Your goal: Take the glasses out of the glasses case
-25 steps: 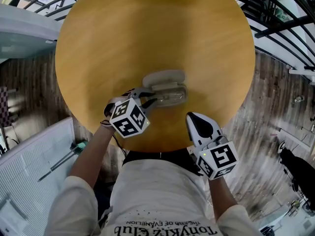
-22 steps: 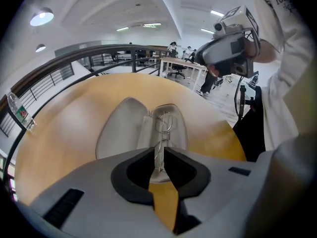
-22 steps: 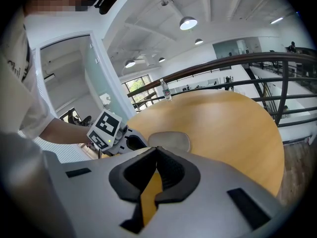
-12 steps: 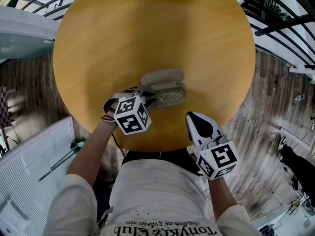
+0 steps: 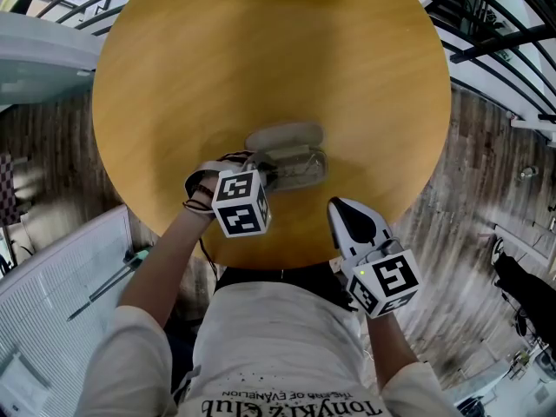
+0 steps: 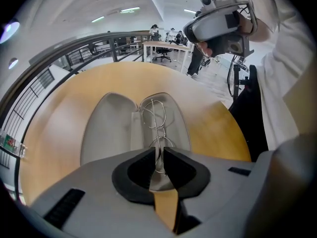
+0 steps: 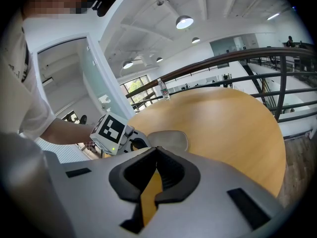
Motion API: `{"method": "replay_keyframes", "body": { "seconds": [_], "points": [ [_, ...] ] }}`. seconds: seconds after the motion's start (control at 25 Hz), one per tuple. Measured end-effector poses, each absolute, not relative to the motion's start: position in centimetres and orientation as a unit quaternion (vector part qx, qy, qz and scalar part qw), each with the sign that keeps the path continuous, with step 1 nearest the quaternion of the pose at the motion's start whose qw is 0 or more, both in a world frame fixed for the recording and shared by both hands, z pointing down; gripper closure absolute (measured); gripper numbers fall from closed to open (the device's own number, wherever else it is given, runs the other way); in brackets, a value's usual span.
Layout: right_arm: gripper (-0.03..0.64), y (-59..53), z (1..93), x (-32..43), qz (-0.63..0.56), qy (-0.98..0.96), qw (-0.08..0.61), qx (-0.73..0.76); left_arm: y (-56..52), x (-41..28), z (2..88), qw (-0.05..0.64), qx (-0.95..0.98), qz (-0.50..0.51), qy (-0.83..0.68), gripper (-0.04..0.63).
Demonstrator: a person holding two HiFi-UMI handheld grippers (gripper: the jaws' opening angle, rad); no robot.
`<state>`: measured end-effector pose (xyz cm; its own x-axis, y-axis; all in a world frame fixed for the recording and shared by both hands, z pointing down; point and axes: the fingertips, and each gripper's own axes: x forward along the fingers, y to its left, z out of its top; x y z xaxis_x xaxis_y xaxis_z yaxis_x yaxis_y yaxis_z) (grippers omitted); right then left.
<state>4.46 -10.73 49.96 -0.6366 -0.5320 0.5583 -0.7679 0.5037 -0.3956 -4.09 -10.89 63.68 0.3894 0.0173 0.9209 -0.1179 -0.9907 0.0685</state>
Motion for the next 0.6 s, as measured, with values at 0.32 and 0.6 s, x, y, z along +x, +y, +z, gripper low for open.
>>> {"method": "replay_keyframes", "body": {
  "seconds": [0.32,0.6],
  "points": [
    [0.592,-10.88,49.95,4.68,0.32,-0.846,0.185,0.385,-10.52,-3.86,64.11,0.046,0.816,0.576,-0.014,0.549],
    [0.592,-10.94,50.01,4.55,0.32,-0.847,0.18,0.383,-10.68,-3.91,64.05,0.043,0.809,0.586,-0.03,0.558]
  ]
}}
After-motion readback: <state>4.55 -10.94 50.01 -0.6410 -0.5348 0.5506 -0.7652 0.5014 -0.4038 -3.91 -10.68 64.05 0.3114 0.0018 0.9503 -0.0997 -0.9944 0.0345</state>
